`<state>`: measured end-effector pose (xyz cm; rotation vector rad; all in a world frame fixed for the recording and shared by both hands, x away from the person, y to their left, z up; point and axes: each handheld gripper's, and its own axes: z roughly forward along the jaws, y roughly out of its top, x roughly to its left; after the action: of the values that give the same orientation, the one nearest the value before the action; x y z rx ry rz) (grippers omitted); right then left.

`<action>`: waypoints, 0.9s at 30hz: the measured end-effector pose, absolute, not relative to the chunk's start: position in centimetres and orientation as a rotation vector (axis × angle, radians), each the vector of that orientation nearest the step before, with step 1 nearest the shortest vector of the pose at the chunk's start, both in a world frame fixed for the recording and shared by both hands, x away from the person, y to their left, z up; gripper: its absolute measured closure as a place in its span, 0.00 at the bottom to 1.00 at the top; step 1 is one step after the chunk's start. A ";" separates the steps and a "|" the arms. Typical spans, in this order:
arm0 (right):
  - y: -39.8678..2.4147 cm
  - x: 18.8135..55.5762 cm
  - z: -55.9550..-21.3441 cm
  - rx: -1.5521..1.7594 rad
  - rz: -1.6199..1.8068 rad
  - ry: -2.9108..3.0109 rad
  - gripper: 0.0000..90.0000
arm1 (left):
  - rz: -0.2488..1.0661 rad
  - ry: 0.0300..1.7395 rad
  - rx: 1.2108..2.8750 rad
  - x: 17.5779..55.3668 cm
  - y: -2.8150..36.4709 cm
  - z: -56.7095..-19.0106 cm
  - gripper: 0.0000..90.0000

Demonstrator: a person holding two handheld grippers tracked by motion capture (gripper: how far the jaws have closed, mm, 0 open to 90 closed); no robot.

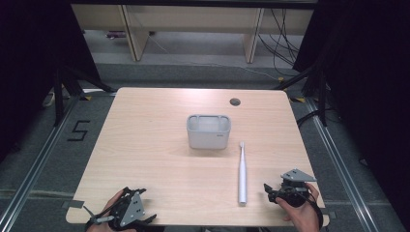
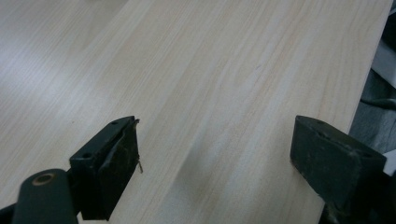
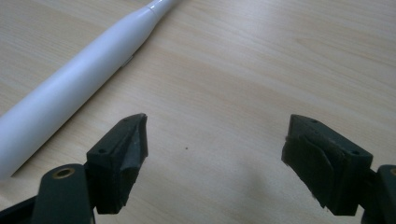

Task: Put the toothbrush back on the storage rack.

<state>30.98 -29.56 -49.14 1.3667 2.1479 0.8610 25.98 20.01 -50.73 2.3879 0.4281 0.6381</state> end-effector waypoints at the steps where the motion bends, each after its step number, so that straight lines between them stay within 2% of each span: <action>1: -29.6 31.0 -49.1 1.367 0.861 2.148 0.25 | 0.638 0.428 2.388 26.0 20.0 -50.7 0.17; 11: -29.6 30.9 -48.8 1.346 0.894 2.126 0.19 | 0.637 0.430 2.390 26.0 20.0 -50.8 0.17; 14: -29.4 30.8 -48.4 1.299 0.912 2.132 0.25 | 0.634 0.428 2.388 25.9 20.0 -50.8 0.17; 23: -28.8 30.7 -48.0 1.303 0.952 2.133 0.30 | 0.639 0.429 2.389 26.0 20.0 -50.8 0.17; 27: -28.5 30.7 -47.8 1.266 0.966 2.146 0.38 | 0.636 0.430 2.384 25.9 20.0 -50.8 0.17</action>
<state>30.68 -28.46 -47.84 1.2656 2.1463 0.9662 25.93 19.99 -50.79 2.3843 0.4295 0.6357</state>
